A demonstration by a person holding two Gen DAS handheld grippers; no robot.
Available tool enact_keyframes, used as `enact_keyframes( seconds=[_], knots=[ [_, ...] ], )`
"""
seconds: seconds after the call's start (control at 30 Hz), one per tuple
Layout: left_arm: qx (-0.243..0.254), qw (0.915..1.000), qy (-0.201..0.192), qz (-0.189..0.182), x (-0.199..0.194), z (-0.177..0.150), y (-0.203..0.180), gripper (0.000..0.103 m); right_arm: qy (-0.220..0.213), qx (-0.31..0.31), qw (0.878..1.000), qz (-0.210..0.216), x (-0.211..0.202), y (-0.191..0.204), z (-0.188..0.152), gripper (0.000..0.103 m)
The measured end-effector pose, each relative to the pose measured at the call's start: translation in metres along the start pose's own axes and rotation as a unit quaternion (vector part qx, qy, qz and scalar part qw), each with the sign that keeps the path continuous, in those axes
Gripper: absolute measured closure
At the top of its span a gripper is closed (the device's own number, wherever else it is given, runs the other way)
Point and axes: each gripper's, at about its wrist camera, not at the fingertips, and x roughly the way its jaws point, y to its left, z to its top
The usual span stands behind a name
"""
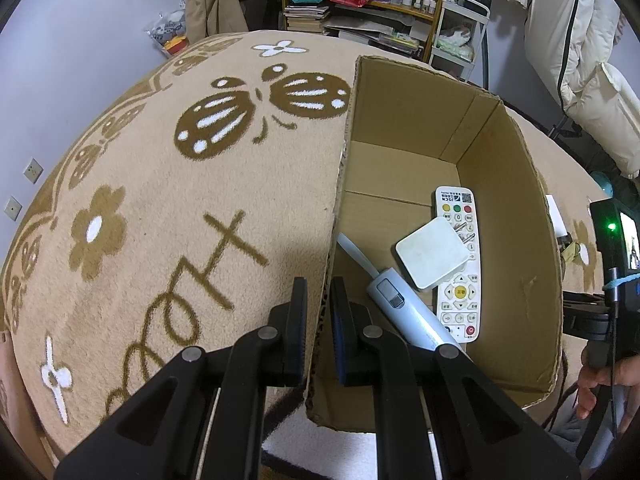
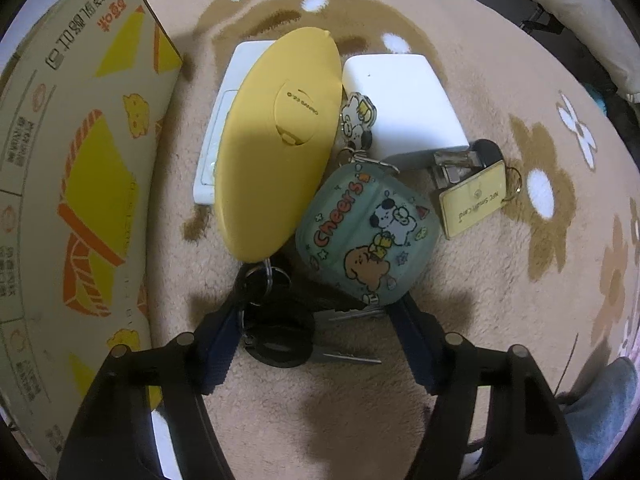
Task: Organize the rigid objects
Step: 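Move the right tool back to the pile and grasp the black key bunch, then lift the keys with the right tool and carry them over the box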
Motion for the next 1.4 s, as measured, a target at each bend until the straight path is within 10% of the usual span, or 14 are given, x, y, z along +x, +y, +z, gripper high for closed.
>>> enact_keyframes(
  seconds=[1.4],
  knots=[
    [-0.005, 1.0000, 0.002, -0.007, -0.001, 0.001, 0.002, 0.091, -0.107, 0.044, 0.980, 0.163, -0.109, -0.041, 0.001, 0.027]
  ],
)
